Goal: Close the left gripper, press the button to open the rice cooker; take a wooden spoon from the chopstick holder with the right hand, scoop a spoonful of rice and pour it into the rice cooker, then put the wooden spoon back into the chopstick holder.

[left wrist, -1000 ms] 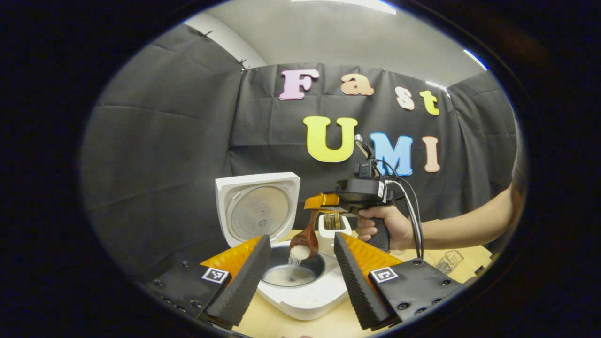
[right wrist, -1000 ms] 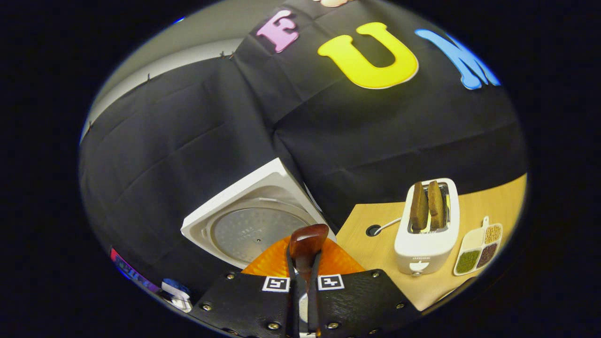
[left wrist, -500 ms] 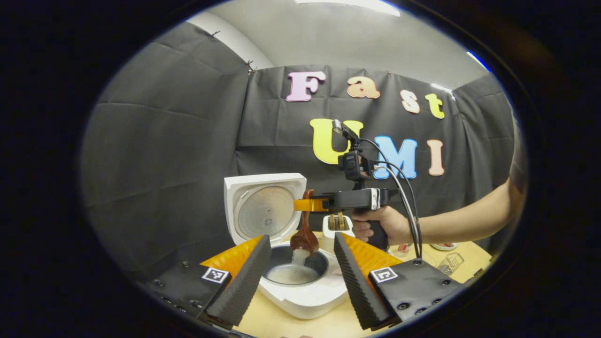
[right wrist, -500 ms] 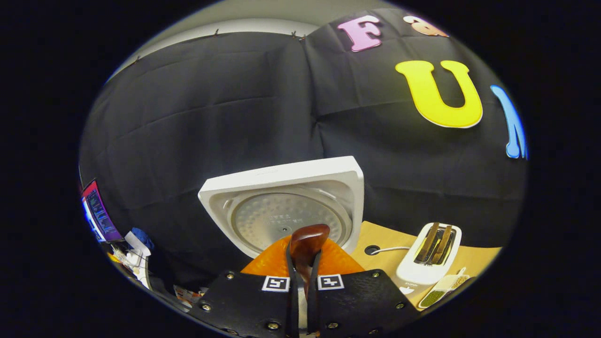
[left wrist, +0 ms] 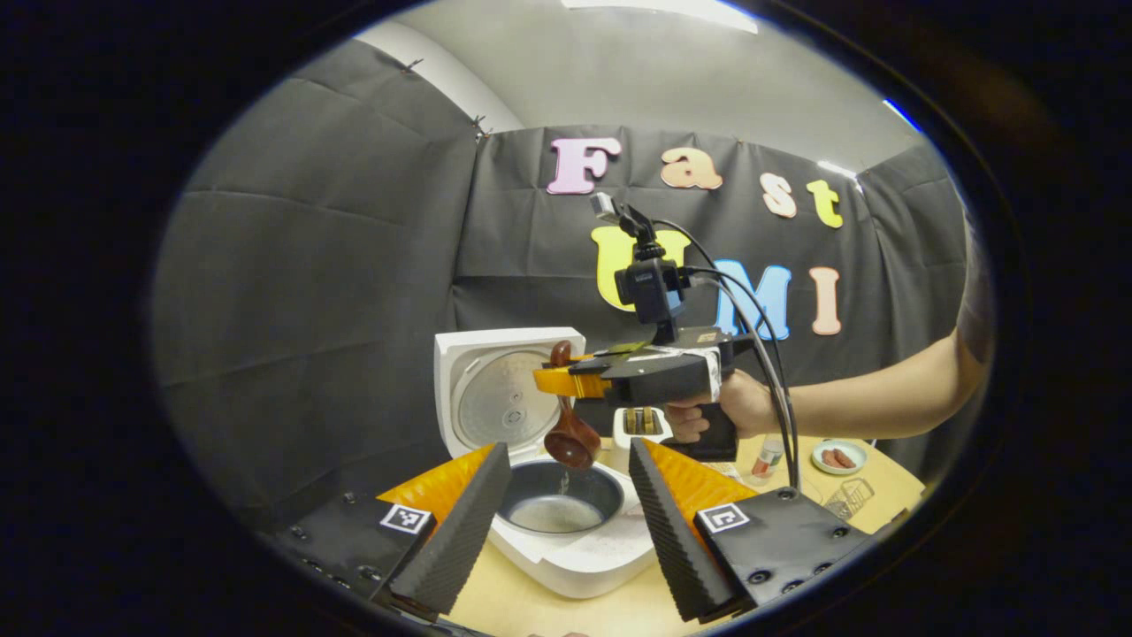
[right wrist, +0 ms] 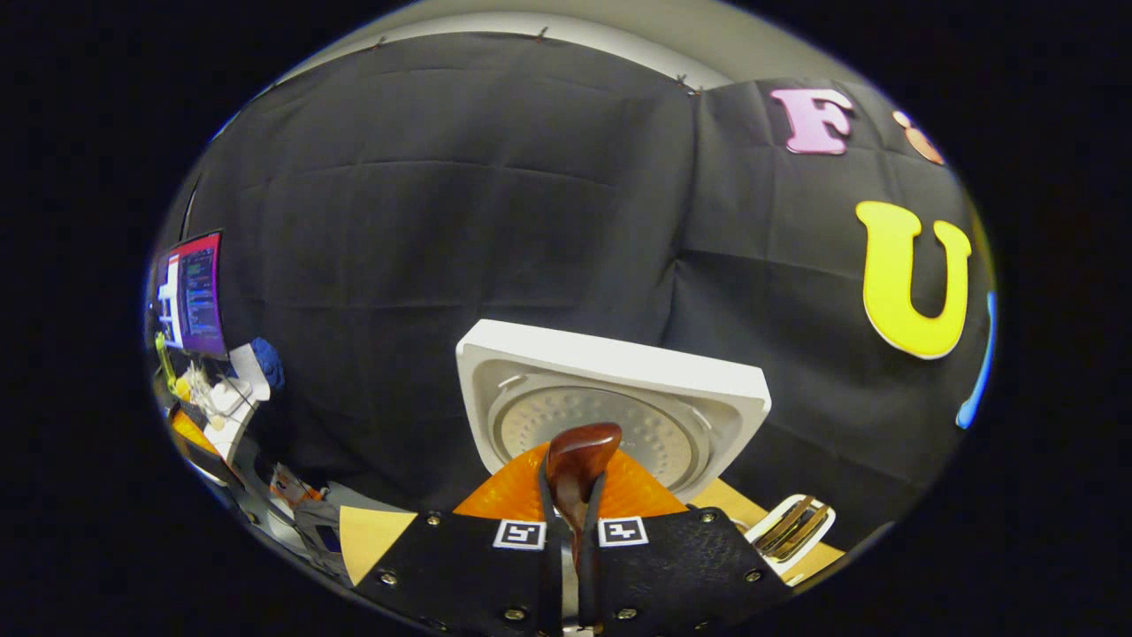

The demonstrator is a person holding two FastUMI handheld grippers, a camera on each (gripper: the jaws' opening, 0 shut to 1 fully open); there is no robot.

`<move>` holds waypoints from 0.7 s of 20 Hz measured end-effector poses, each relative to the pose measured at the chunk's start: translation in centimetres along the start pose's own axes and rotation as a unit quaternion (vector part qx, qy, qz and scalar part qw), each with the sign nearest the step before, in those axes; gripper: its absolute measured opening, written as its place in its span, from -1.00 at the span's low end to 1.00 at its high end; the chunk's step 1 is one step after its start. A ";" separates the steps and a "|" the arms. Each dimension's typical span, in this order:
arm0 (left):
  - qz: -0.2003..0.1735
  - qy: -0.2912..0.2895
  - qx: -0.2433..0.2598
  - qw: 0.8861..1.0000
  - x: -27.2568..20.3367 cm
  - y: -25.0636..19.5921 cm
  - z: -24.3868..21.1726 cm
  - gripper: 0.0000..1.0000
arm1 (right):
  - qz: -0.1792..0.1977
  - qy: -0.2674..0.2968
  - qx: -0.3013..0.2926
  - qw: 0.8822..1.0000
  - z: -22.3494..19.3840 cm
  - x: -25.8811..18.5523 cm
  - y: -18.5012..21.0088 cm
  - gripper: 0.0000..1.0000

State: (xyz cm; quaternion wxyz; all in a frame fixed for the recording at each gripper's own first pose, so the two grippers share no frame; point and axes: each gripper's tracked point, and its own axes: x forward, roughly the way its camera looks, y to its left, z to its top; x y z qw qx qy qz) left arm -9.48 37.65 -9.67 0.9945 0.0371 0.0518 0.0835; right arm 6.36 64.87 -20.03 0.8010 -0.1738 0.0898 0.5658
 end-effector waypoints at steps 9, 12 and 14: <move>-0.001 -0.008 -0.005 1.000 -0.7 -0.3 0.6 0.88 | -0.010 -0.045 0.115 0.992 3.2 -3.7 -1.2 -0.85; -0.011 -0.018 -0.005 1.000 -0.8 -1.4 1.6 0.90 | -0.007 -0.075 0.212 0.974 4.4 -7.0 -3.1 -0.85; -0.018 -0.019 -0.002 1.000 -0.7 -2.2 1.7 0.87 | -0.009 -0.095 0.267 0.959 5.1 -9.6 -4.6 -0.85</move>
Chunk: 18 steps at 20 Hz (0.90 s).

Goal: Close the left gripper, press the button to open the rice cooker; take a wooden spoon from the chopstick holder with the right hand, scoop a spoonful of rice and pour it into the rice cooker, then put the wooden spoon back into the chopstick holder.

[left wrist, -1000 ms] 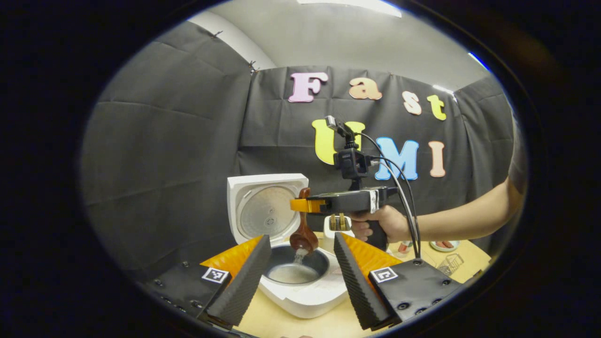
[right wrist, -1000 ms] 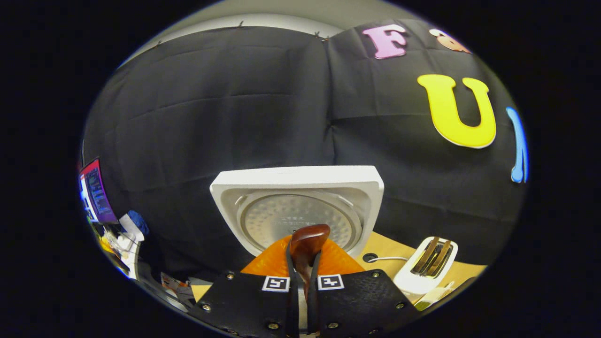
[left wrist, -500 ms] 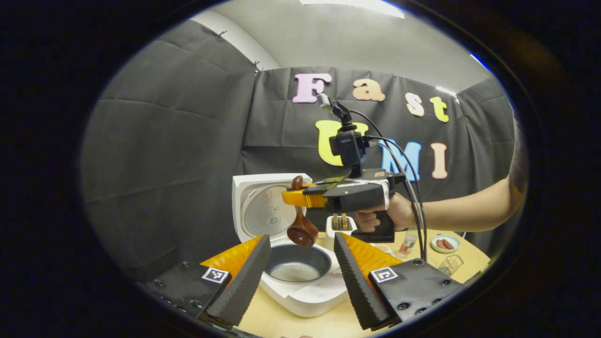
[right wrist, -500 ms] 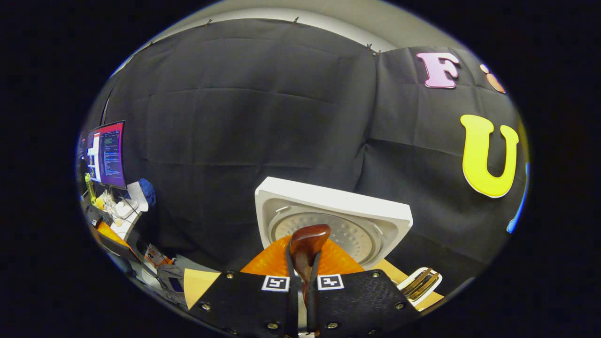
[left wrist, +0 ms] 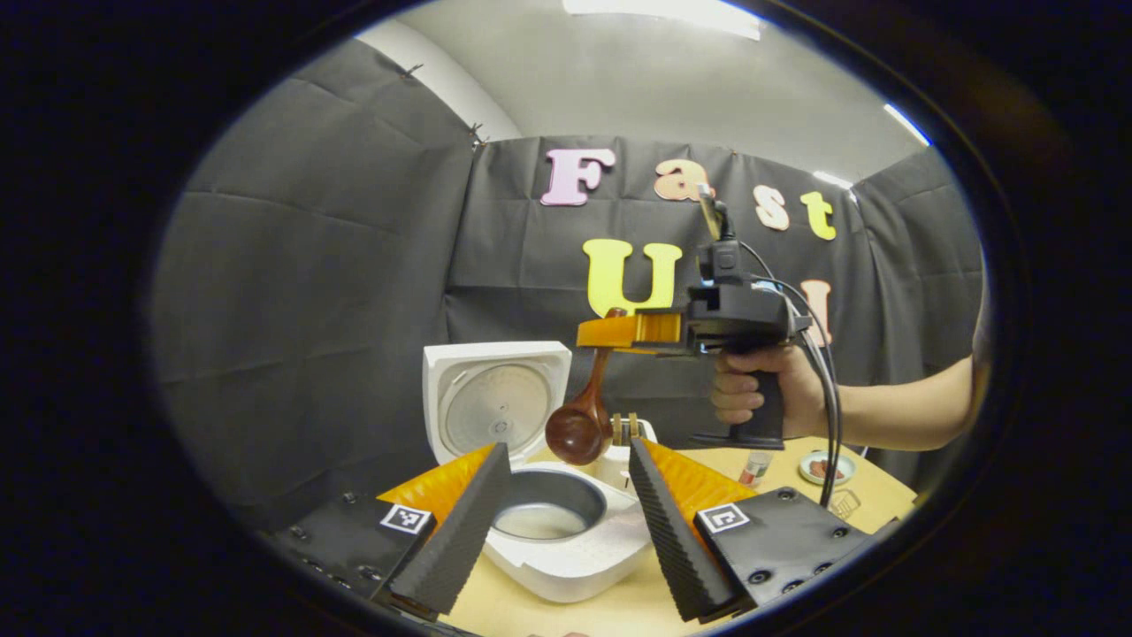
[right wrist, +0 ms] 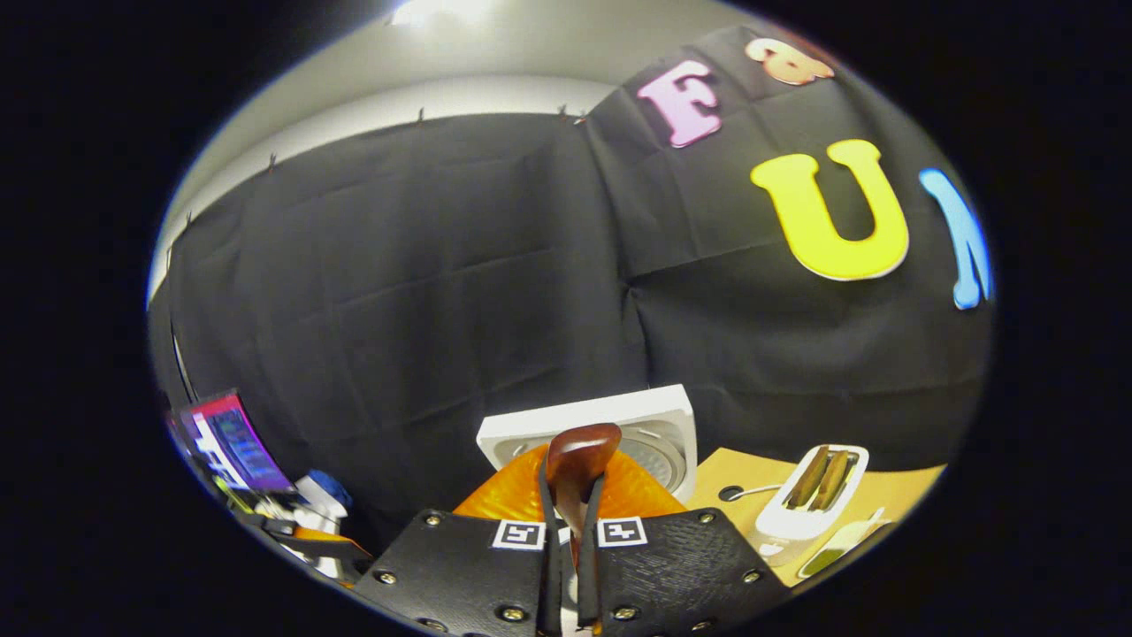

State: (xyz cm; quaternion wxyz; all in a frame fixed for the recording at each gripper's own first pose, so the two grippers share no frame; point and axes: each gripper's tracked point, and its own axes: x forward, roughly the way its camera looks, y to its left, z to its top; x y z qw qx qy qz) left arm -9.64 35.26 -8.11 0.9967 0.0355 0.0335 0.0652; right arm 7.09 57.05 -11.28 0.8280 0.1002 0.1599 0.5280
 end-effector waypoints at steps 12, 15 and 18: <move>-0.060 0.001 0.001 0.998 1.4 -8.2 0.9 0.90 | -0.044 -0.109 0.148 0.982 6.1 -16.4 -6.3 -0.86; -0.074 -0.003 0.003 0.997 1.7 -11.0 1.6 0.90 | -0.057 -0.130 0.164 0.976 7.0 -21.3 -7.4 -0.85; -0.089 -0.008 0.003 0.996 2.1 -13.7 2.2 0.87 | -0.078 -0.148 0.176 0.970 7.6 -25.0 -9.0 -0.85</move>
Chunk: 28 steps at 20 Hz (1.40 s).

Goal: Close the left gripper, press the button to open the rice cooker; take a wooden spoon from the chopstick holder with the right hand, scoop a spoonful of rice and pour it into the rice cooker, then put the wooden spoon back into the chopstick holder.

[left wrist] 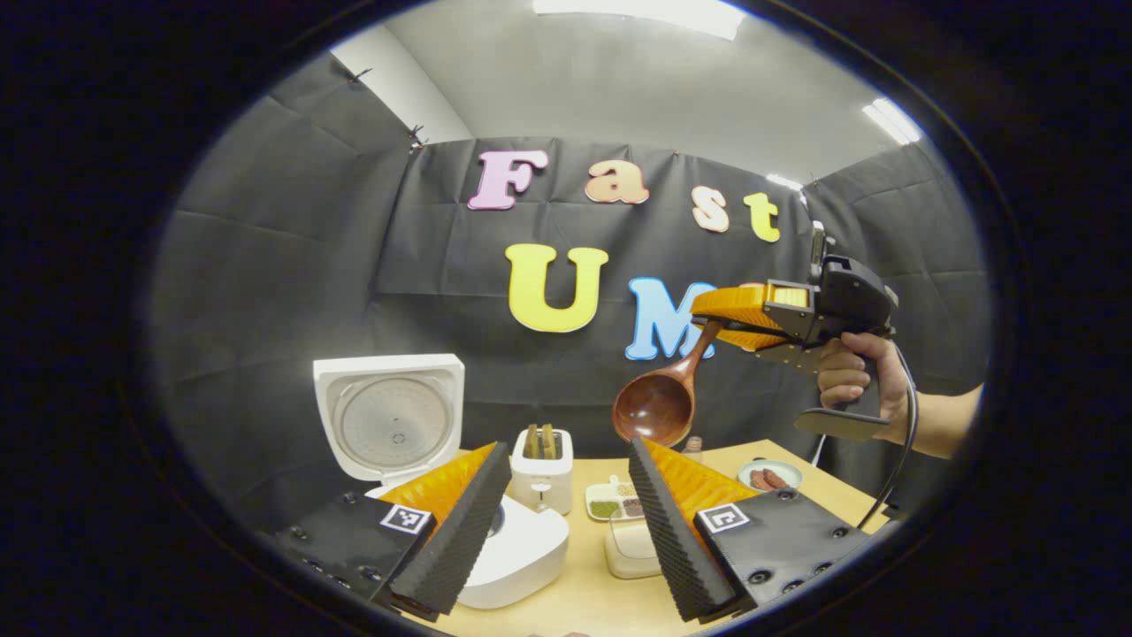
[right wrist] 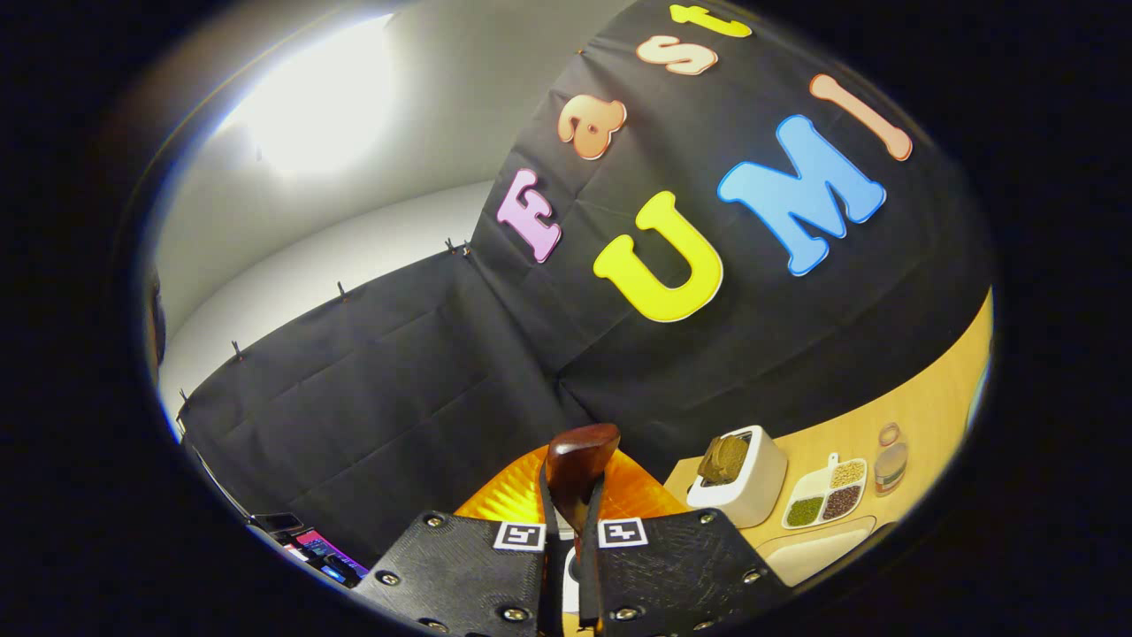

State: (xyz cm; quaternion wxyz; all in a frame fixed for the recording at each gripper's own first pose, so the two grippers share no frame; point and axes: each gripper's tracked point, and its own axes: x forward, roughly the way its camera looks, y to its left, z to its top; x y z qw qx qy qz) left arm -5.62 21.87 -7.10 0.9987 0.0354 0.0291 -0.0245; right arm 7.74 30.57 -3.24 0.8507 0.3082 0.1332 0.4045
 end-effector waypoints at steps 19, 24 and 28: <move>-0.001 -0.040 0.019 0.999 3.3 -10.2 6.0 0.87 | -0.162 -0.040 -0.005 0.986 5.5 -16.2 -14.4 -0.85; -0.033 -0.040 0.017 0.999 2.7 -14.8 6.8 0.88 | -0.168 -0.031 -0.023 0.985 6.8 -16.6 -15.7 -0.85; -0.030 -0.039 0.030 0.998 2.8 -16.5 7.4 0.87 | -0.174 -0.027 -0.036 0.984 7.3 -17.4 -16.8 -0.85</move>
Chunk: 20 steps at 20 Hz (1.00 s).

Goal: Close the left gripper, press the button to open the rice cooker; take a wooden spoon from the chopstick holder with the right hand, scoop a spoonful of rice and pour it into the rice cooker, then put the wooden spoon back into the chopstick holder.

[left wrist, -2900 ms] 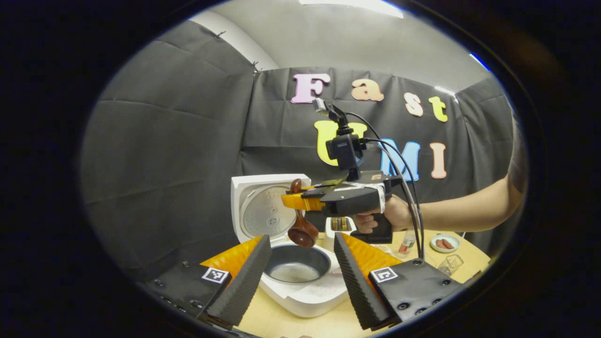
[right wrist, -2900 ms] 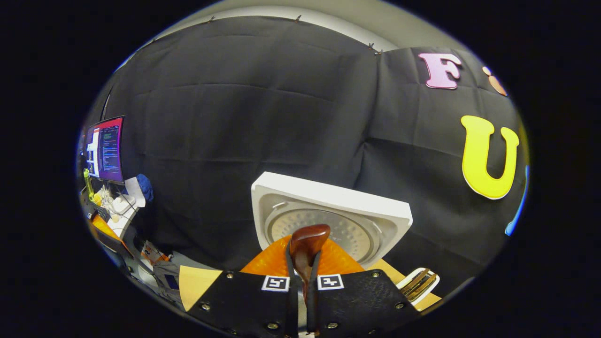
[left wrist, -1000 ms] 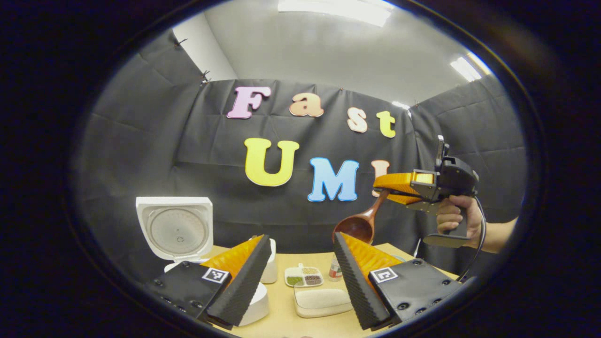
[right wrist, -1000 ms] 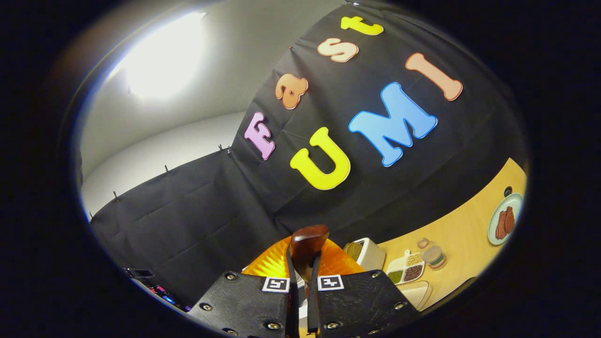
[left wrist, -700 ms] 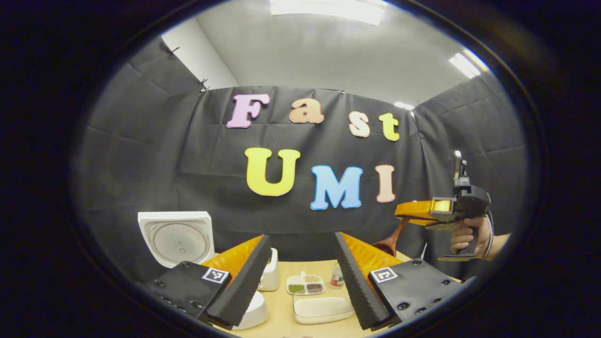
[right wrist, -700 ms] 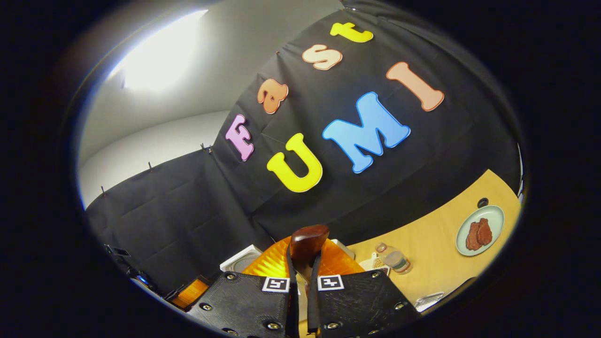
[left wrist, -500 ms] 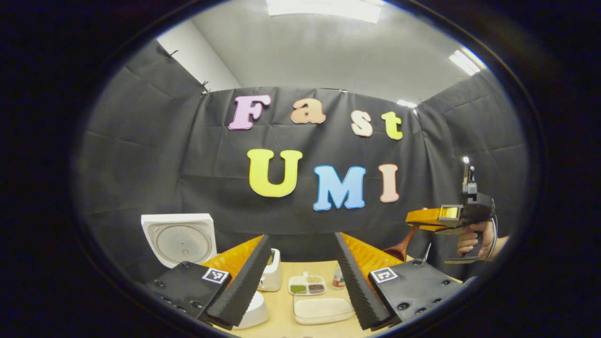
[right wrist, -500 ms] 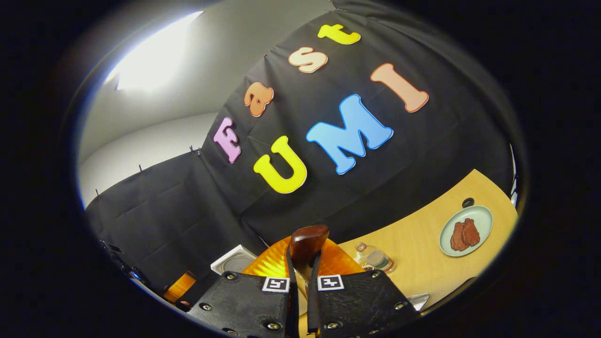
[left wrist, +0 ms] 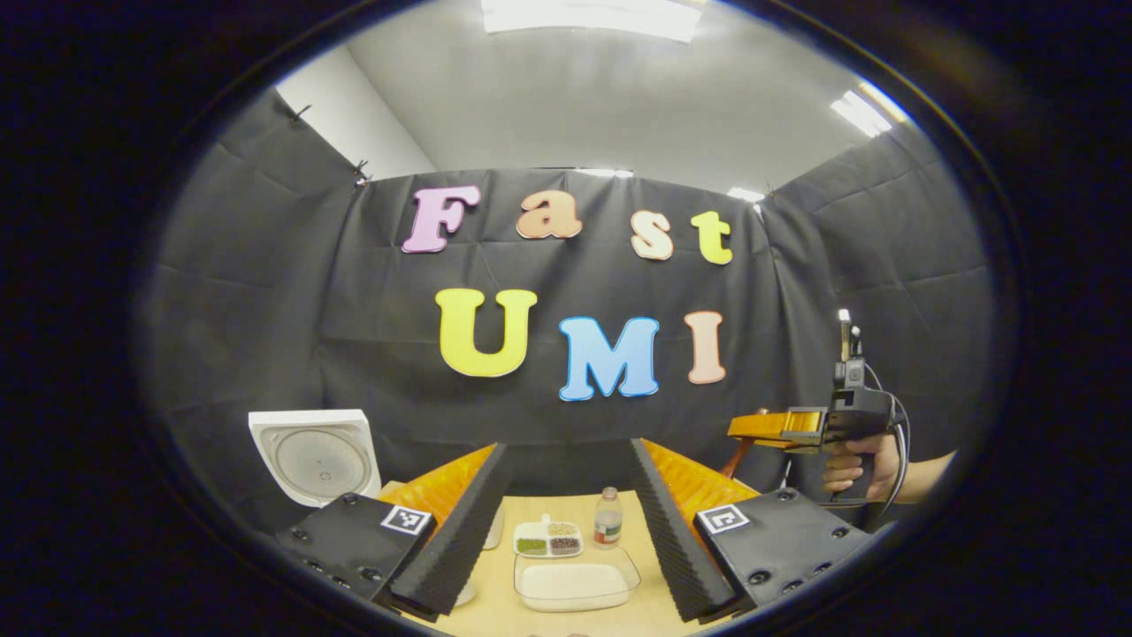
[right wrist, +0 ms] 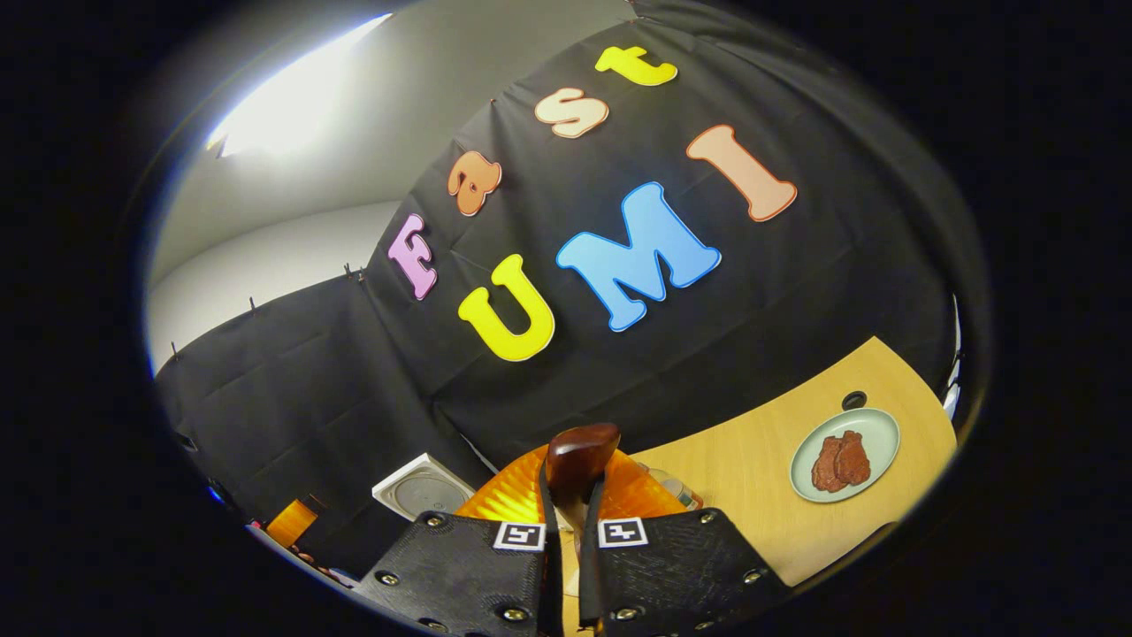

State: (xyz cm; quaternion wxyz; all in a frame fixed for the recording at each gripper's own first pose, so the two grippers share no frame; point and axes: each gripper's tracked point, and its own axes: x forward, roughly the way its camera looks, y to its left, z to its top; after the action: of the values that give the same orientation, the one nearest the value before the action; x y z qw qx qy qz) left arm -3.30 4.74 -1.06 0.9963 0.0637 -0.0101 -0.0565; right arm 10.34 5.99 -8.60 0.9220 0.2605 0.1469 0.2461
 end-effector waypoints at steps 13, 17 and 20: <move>0.004 0.030 -0.006 1.000 -0.4 -3.0 -2.4 0.87 | -0.121 0.070 -0.029 0.990 -8.9 -1.4 -10.0 -0.86; 0.013 0.040 0.006 0.999 -0.7 -2.2 -2.7 0.87 | -0.157 0.091 -0.036 0.983 -12.0 -1.1 -12.1 -0.85; 0.021 0.046 -0.003 0.999 -1.3 -1.6 -3.4 0.88 | -0.176 0.105 -0.036 0.978 -14.1 -0.4 -12.5 -0.85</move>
State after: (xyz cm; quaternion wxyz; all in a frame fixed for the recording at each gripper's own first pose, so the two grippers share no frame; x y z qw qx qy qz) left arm -4.64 3.76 -4.69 0.9969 0.0628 0.0350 -0.0327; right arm 9.07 2.20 -27.06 0.9392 0.1698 0.2770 0.1110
